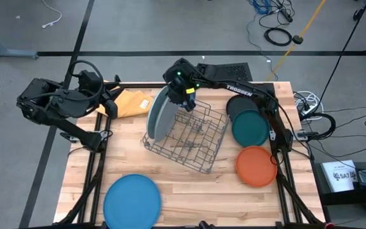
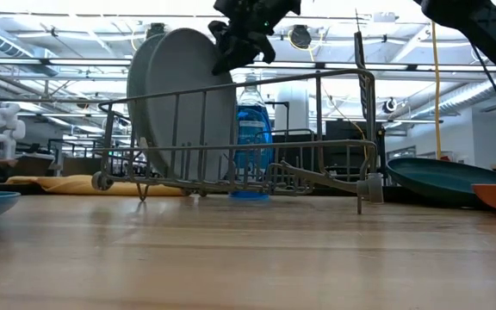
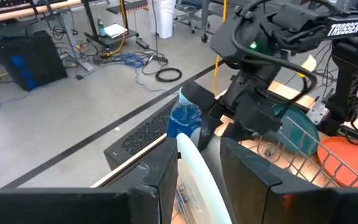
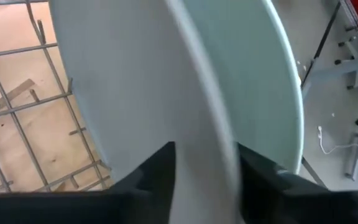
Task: Sort dishes
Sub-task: Put the gray plate into the dish rack, then put the blue plate into the dish rack
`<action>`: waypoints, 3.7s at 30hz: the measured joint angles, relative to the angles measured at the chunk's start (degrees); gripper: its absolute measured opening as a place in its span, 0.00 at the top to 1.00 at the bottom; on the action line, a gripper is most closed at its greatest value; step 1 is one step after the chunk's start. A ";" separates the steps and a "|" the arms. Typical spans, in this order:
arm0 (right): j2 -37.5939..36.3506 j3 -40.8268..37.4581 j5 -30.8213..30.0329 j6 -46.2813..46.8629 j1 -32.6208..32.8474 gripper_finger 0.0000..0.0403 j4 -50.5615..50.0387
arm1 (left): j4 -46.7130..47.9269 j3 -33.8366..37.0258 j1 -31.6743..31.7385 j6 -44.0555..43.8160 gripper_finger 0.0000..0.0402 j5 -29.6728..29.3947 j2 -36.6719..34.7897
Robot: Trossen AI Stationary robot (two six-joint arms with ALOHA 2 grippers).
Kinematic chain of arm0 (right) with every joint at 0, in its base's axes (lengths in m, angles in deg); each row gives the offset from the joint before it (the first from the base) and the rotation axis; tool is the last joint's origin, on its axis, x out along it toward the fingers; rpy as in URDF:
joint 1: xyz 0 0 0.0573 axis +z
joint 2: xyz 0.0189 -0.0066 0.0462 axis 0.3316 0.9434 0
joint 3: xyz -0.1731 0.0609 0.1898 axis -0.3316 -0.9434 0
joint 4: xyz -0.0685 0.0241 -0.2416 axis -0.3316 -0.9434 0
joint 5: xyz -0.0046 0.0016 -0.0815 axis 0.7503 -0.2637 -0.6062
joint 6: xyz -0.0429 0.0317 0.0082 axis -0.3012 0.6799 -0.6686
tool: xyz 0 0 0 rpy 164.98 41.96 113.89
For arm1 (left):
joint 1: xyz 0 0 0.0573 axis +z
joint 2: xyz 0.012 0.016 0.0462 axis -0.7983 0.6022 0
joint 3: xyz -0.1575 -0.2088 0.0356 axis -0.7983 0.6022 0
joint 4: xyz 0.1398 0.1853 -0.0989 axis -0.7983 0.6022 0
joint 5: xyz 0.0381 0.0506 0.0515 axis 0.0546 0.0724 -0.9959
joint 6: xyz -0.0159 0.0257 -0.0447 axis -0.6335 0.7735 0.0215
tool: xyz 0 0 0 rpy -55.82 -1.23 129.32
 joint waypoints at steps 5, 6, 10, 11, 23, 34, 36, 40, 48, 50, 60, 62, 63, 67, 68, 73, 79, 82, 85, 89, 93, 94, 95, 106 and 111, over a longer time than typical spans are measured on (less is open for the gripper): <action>-0.54 0.00 -4.67 -0.47 1.89 0.44 0.04 | 0.02 0.00 0.00 -0.02 0.69 0.00 0.23; -0.71 0.00 -5.84 -1.23 2.33 0.41 0.03 | 0.02 0.00 0.00 -0.02 0.69 0.00 0.27; -1.86 0.00 -10.35 -3.15 4.32 0.33 -0.23 | 0.15 0.00 0.00 -0.04 0.69 0.01 0.52; -2.24 0.00 -11.48 -3.19 4.81 0.33 -0.40 | 0.29 0.00 0.00 -0.04 0.69 0.02 0.55; -10.99 0.02 -21.29 1.25 12.32 0.35 -1.84 | 1.18 1.44 0.00 0.06 0.69 0.00 0.65; -10.69 0.04 -6.07 16.72 23.50 0.35 -10.10 | 1.12 11.51 -0.02 -3.24 0.69 0.38 0.63; -9.48 0.02 -6.11 17.76 26.07 0.35 -10.19 | 1.13 13.35 0.00 -5.12 0.69 1.09 0.66; -7.34 0.04 -6.15 19.68 30.42 0.35 -8.70 | -0.68 16.19 -0.07 -6.45 0.69 3.76 0.67; -0.22 0.04 -10.45 26.17 36.73 0.36 -1.75 | -7.97 17.57 -1.98 -3.33 0.69 5.62 0.63; 2.47 0.04 -12.98 26.34 38.34 0.36 -0.26 | -9.81 17.57 -2.94 -1.68 0.69 5.68 0.69; 15.27 0.02 -15.01 26.22 44.40 0.36 10.94 | -15.05 17.59 -6.38 1.64 0.69 7.08 0.65; 17.50 0.02 -14.92 25.66 45.17 0.38 14.68 | -15.10 17.59 -6.86 1.62 0.69 7.74 0.65; 18.62 0.02 -14.72 25.25 45.51 0.39 16.46 | -15.12 17.59 -7.14 1.60 0.69 8.01 0.65; 22.13 0.00 -14.56 22.85 46.53 0.45 21.71 | -15.06 17.57 -8.51 0.33 0.69 8.12 0.65; 22.69 0.00 -14.54 22.62 46.73 0.46 22.99 | -15.08 17.57 -8.81 0.10 0.69 8.18 0.65; 24.63 0.02 -12.12 24.98 46.87 0.51 25.56 | -15.10 17.57 -10.33 -1.48 0.69 8.69 0.65; 25.32 0.02 -11.55 26.10 46.77 0.53 26.57 | -15.13 17.57 -11.61 -2.98 0.69 8.72 0.65; 25.31 0.02 -11.47 26.53 46.45 0.53 26.43 | -15.56 17.57 -11.69 -2.99 0.69 8.74 0.65; 25.31 0.02 -9.97 27.75 45.91 0.53 26.30 | -16.59 17.57 -11.69 -2.97 0.69 8.73 0.65; 25.30 -1.04 -11.40 26.37 45.85 0.53 26.14 | -16.63 17.57 -11.69 -2.94 0.69 8.74 0.65; 25.65 -0.91 -11.45 25.88 45.73 0.53 26.69 | -16.61 17.57 -11.69 -2.93 0.69 8.72 0.65; 25.93 -0.85 -11.69 25.14 45.68 0.53 27.04 | -16.58 17.57 -11.69 -2.93 0.69 8.72 0.65; 26.19 -0.93 -12.08 24.05 45.62 0.53 26.65 | -16.55 17.57 -11.68 -2.92 0.69 8.72 0.65; 29.27 -0.76 -15.75 18.21 45.49 0.62 28.91 | -16.29 17.57 -11.72 -2.43 0.69 8.72 0.65; 29.38 -0.80 -15.71 18.16 45.68 0.81 27.76 | -16.28 17.57 -11.69 -2.25 0.69 8.51 0.67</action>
